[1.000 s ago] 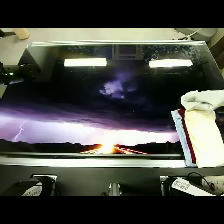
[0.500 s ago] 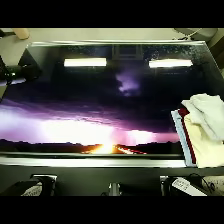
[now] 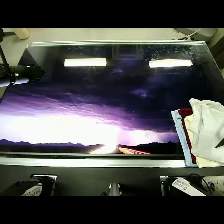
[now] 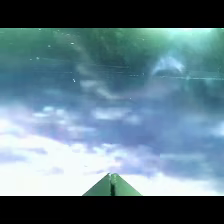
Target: Fold the shirts.
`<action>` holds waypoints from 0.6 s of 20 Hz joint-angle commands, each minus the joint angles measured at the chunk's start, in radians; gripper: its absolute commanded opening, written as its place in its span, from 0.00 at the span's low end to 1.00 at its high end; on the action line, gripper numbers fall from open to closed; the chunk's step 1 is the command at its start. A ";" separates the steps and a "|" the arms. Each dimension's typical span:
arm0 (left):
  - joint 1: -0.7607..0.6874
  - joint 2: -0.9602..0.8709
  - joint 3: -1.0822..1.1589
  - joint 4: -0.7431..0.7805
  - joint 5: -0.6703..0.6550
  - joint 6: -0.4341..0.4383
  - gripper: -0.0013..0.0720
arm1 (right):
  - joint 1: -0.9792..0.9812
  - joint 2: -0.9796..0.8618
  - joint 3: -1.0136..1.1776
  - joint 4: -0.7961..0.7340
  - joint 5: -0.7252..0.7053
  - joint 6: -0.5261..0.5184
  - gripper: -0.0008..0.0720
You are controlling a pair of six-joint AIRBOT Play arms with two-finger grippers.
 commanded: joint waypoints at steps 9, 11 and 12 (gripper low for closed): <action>-0.119 -0.248 0.083 0.502 -0.296 -0.191 0.60 | 0.821 -0.051 0.412 0.000 -0.391 0.000 0.87; -0.127 -0.277 0.049 0.469 -0.307 -0.191 0.94 | 0.930 -0.130 0.412 0.046 -0.326 0.045 0.88; -0.129 -0.273 0.010 0.454 -0.296 -0.192 0.94 | 0.957 -0.179 0.412 0.102 -0.272 0.047 0.89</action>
